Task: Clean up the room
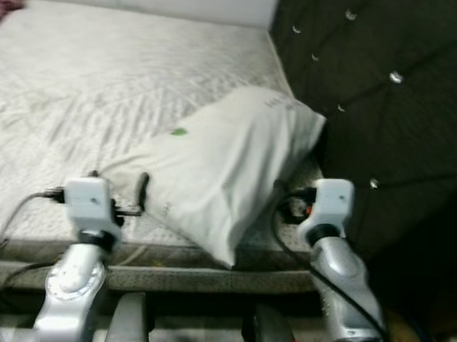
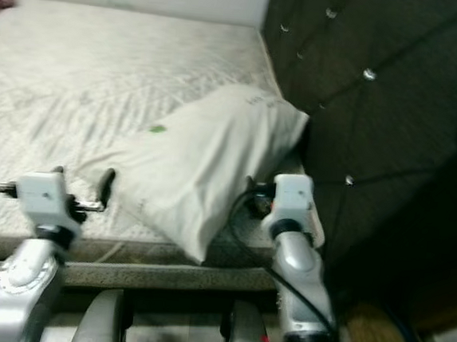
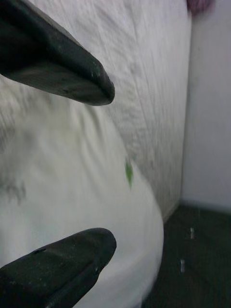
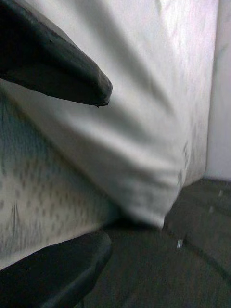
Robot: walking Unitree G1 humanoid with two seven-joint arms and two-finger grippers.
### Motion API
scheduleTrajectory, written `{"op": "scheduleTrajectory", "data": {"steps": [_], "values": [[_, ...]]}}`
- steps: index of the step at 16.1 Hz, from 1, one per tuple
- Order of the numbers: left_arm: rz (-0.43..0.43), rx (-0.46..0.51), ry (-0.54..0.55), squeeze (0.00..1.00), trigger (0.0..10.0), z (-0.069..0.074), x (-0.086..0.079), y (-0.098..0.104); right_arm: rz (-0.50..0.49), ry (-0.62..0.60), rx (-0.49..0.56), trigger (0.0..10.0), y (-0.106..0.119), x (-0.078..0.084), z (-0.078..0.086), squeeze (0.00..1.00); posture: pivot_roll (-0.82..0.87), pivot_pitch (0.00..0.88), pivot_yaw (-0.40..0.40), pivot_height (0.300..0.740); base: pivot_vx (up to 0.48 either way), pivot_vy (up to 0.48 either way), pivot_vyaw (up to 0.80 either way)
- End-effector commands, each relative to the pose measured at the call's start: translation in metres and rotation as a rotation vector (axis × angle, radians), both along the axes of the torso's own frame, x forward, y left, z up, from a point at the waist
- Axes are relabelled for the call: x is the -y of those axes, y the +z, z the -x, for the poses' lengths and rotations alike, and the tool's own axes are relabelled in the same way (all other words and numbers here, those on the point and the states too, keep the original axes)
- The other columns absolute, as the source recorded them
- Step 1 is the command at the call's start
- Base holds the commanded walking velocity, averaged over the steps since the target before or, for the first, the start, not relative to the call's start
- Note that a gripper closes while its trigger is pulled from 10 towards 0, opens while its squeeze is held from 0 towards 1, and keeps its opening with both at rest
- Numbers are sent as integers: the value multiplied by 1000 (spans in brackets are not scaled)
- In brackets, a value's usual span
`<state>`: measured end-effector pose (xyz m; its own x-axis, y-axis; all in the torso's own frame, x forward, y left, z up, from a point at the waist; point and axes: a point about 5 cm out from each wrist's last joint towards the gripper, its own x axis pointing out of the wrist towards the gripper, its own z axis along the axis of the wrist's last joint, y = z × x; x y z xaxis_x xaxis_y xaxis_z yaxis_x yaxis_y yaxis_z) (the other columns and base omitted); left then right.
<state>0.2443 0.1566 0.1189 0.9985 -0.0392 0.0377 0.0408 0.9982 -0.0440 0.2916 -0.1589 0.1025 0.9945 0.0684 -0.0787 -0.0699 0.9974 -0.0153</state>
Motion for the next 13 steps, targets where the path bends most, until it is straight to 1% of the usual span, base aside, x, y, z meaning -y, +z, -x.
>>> {"op": "scheduleTrajectory", "data": {"steps": [1,3,6,7,9,10,11,12,13], "values": [[-25,3,29,0,10000,1,-11,1,-13,23,14,10000,4,-9,-3,0,-36,46,-45,581,356,0,0],[-25,3,30,0,10000,2,-11,0,-12,21,13,10000,4,-9,-3,0,-35,45,-46,581,326,0,0],[-27,-5,46,0,10000,3,-12,0,-10,21,9,10000,4,-8,-4,0,-34,50,-53,581,0,0,0],[-32,-27,54,0,10000,5,-14,-3,-12,18,1,10000,3,-8,-4,0,-34,54,-52,576,0,0,0],[-27,-92,70,0,10000,12,-18,-8,-9,15,-6,10000,2,-9,-4,0,-33,60,-54,546,0,0,0],[-17,-112,61,0,10000,17,-17,-8,-6,21,-16,10000,1,-9,-4,0,-33,60,-54,531,0,0,0],[-42,-142,49,0,10000,22,-15,-10,-4,38,-26,10000,0,-11,-5,0,-22,63,-53,516,0,0,0],[-38,-151,36,0,10000,26,-12,-11,-6,50,-34,10000,-1,-12,-6,0,-22,63,-53,506,0,0,0],[-70,-166,20,0,10000,32,-10,-13,-15,80,-52,10000,-3,-16,-8,0,-12,76,-51,491,0,0,0]]}}
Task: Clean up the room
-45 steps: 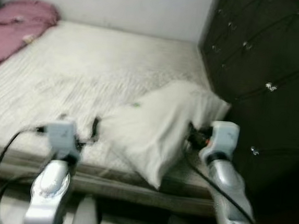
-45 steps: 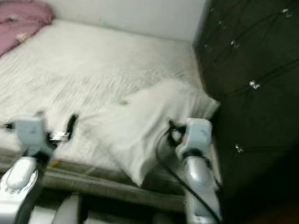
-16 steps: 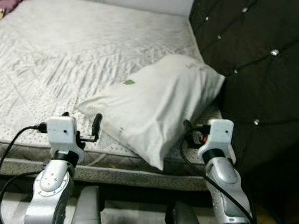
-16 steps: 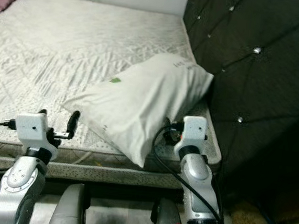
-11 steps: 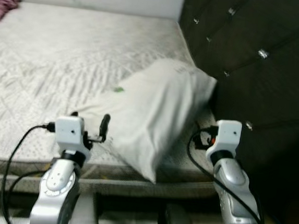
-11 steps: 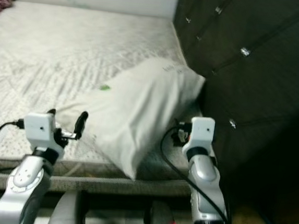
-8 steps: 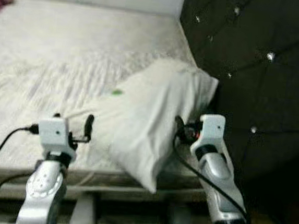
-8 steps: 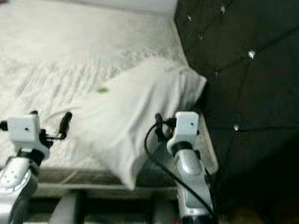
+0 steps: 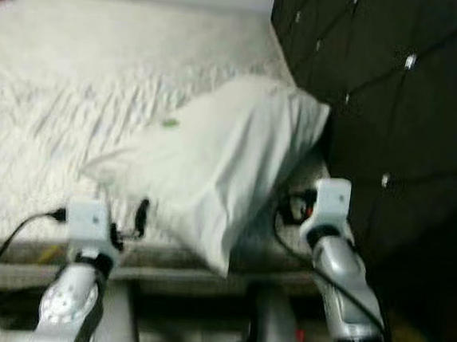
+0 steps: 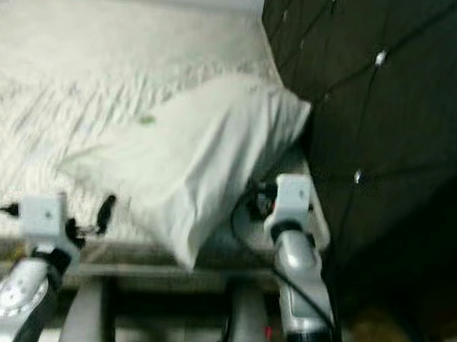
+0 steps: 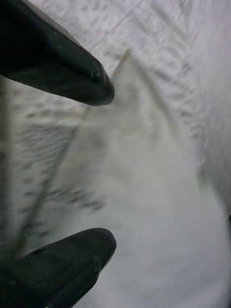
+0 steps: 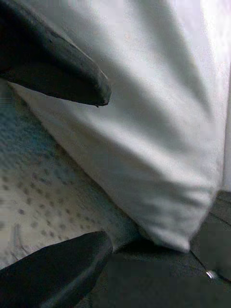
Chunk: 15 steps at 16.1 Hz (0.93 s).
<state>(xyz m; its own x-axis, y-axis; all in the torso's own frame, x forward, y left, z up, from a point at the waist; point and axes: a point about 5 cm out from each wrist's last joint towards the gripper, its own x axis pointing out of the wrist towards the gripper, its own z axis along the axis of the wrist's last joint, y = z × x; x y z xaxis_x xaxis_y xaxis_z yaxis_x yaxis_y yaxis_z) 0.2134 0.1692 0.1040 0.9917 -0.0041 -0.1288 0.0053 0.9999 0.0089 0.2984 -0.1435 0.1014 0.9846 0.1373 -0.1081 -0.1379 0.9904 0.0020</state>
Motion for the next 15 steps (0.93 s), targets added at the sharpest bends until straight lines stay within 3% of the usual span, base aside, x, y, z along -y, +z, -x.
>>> {"op": "scheduleTrajectory", "data": {"steps": [1,3,5,6,9,11,15], "values": [[-14,-4,-20,0,10000,2,3,2,-2,18,-20,10000,-1,-1,-3,0,-11,83,-51,491,0,0,0],[-39,-16,-21,0,10000,7,1,3,8,80,-42,10000,-1,-5,-4,0,-5,80,-50,491,0,0,0],[-67,-34,7,0,10000,13,-7,1,-8,230,-89,10000,-2,-8,-3,0,-4,86,-49,491,0,0,0],[-75,-39,17,0,10000,16,-9,1,-19,371,-141,10000,-4,-10,-1,0,-4,87,-47,491,0,0,0],[-97,-20,36,0,10000,21,-10,9,-64,495,-207,10000,-1,0,-2,0,8,86,-48,491,0,0,0],[-101,-5,-34,0,10000,22,-1,16,-72,736,-267,10000,8,1,9,0,28,87,-44,491,0,0,0],[-139,-95,16,0,10000,38,-20,0,-154,932,-303,10000,20,-12,26,0,40,79,-34,491,0,0,0]]}}
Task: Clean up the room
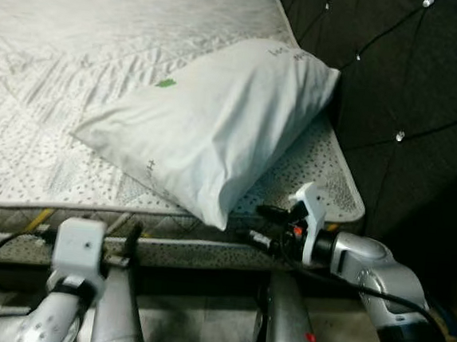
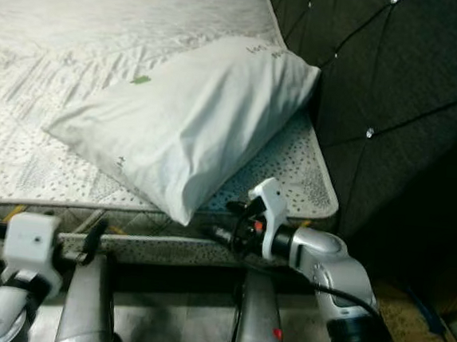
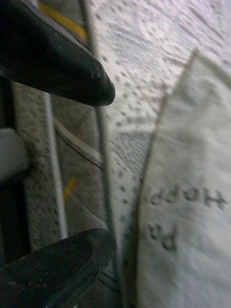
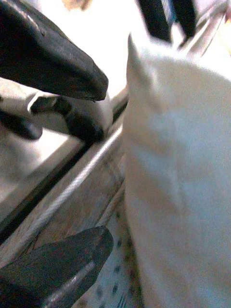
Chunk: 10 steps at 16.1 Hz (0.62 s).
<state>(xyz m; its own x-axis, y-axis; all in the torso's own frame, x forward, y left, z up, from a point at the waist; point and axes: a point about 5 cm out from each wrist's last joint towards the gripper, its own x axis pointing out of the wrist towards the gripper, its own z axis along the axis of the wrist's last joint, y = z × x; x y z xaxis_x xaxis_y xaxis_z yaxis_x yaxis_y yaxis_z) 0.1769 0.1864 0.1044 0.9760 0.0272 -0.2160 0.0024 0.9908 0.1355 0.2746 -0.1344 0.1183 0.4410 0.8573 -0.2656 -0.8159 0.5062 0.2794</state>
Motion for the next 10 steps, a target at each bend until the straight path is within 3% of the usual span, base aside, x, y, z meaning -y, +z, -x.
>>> {"op": "scheduleTrajectory", "data": {"steps": [1,3,6,10], "values": [[-17,-18,46,0,10000,6,-10,-4,-36,48,-9,10000,4,-6,5,0,54,79,-35,491,0,0,0],[-12,-25,115,0,10000,13,-22,-5,-71,144,-53,10000,4,-12,14,0,77,76,-41,491,0,0,0],[-28,-17,116,0,10000,15,-24,-3,-155,238,-90,10000,20,-22,21,0,92,69,-45,491,0,0,0],[-52,-15,122,0,10000,13,-28,-2,-168,96,-43,10000,30,-48,6,0,106,59,-39,491,0,0,0]]}}
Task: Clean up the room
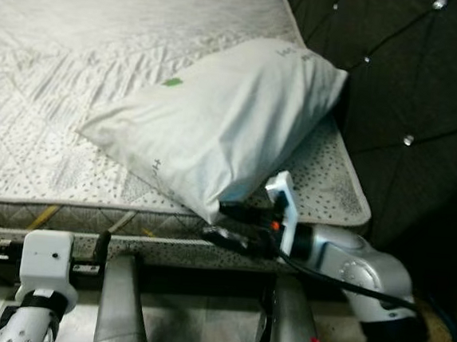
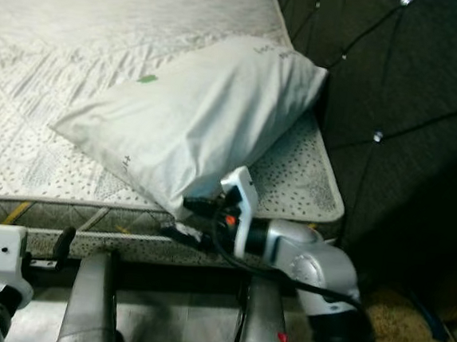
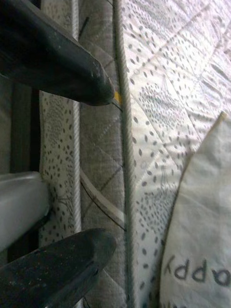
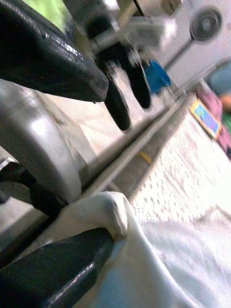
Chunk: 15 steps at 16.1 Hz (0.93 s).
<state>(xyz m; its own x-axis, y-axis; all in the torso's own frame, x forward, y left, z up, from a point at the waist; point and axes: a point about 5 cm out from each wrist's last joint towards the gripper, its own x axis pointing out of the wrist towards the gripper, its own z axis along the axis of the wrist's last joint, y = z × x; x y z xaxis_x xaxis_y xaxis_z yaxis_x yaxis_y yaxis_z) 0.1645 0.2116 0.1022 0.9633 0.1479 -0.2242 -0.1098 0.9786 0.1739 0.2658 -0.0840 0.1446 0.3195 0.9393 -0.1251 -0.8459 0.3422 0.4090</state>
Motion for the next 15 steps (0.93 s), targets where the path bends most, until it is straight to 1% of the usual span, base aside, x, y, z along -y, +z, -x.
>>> {"op": "scheduleTrajectory", "data": {"steps": [1,3,4,5,6,7,8,9,10,11,12,13,14,15], "values": [[-20,-5,15,0,10000,2,-4,1,39,-75,24,10000,1,-6,-3,0,119,63,-39,491,0,0,0],[-27,-6,30,0,10000,5,-7,2,94,-114,19,10000,-5,-15,1,0,132,71,-46,491,0,0,0],[-31,-9,35,0,10000,6,-8,2,110,-110,31,10000,-6,-16,2,0,132,71,-46,491,0,0,0],[-31,-6,46,0,10000,8,-8,3,116,-119,38,10000,-6,-13,2,0,135,75,-54,491,0,0,0],[-31,-3,53,0,10000,9,-7,4,127,-118,24,10000,-9,-5,3,0,135,75,-57,491,0,0,0],[-31,-2,52,0,10000,9,-7,3,141,-110,24,10000,-11,-1,4,0,135,75,-57,491,0,0,0],[-30,-2,52,0,10000,9,-7,3,162,-38,13,10000,-15,7,11,0,135,75,-57,491,0,0,0],[-26,-2,51,0,10000,8,-7,2,210,110,-14,10000,-23,26,26,0,124,72,-53,491,0,0,0],[-22,-4,42,0,10000,6,-7,1,238,124,-41,10000,-27,34,26,0,124,72,-53,491,0,0,0],[-20,-6,27,0,10000,3,-5,0,255,162,-33,10000,-27,38,27,0,111,69,-46,491,0,0,0],[-19,-7,21,0,10000,2,-5,0,292,162,-19,10000,-30,40,26,0,108,68,-44,491,0,0,0],[-18,-6,19,0,10000,0,-4,0,322,101,3,10000,-33,39,18,0,106,68,-42,491,0,0,0],[-17,-4,19,0,10000,0,-4,1,316,-14,18,10000,-33,34,6,0,108,69,-43,491,0,0,0],[-17,-3,19,0,10000,-1,-4,1,308,-77,36,10000,-31,31,0,0,110,70,-45,491,0,0,0]]}}
